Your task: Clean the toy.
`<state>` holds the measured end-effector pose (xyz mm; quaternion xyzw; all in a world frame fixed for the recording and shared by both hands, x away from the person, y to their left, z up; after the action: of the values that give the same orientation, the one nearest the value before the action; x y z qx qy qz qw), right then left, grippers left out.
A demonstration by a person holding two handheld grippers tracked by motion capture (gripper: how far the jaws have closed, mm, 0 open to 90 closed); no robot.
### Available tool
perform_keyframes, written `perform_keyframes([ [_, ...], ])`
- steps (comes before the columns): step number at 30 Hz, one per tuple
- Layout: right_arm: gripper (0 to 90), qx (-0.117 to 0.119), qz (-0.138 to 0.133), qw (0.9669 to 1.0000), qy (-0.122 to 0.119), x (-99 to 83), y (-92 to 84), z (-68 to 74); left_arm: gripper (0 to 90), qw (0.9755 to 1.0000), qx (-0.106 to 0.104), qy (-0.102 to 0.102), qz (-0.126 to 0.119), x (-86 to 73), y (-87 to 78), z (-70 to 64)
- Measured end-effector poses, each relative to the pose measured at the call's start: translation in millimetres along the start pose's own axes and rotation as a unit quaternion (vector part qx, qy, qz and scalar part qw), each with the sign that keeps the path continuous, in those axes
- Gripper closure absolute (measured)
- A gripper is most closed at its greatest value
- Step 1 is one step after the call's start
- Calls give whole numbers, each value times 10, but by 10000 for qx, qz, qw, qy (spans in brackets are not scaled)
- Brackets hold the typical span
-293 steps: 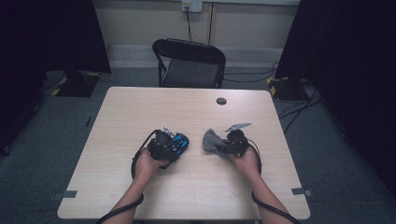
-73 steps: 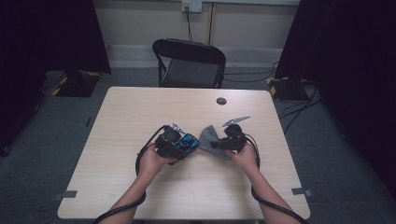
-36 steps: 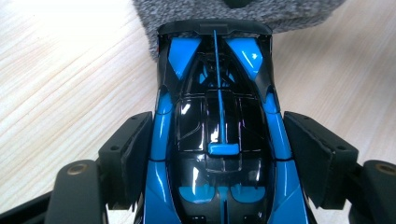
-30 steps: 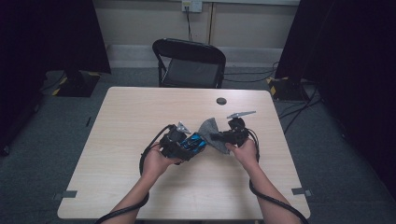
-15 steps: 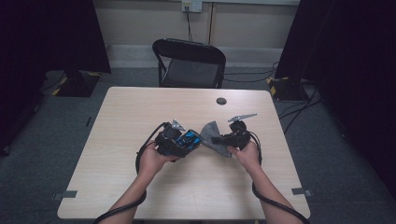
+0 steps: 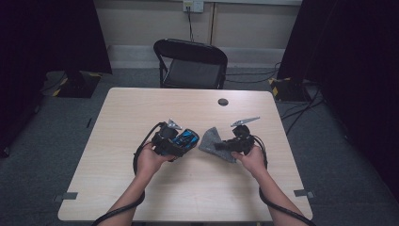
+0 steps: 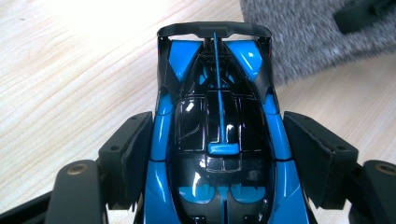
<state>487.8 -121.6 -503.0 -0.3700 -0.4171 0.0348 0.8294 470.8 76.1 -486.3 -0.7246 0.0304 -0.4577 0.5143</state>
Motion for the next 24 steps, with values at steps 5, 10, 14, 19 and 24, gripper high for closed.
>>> perform_keyframes([
  [5,791,-221,-208,9994,174,55,-67,-120,270,9999,-72,81,-50,28,-40,-75],
  [10,790,-369,-441,9976,393,150,-73,-208,270,9995,-141,242,-117,77,-61,-210],
  [14,790,-347,-534,9971,427,275,-10,-197,269,9990,-243,358,-151,107,-70,-326],
  [19,790,-178,-536,9977,367,349,34,-113,269,9985,-310,423,-181,123,-48,-407],
  [24,789,-51,-446,9986,264,334,91,-27,269,9989,-283,325,-159,104,-30,-344],
])
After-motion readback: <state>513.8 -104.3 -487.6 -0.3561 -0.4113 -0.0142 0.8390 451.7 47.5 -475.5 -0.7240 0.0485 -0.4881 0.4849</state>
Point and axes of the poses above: each handheld gripper's, and its own axes: y roughly forward along the jaws, x roughly out of its top, z roughly to its left, the point moved 8 cm from there along y, roughly forward along the jaws
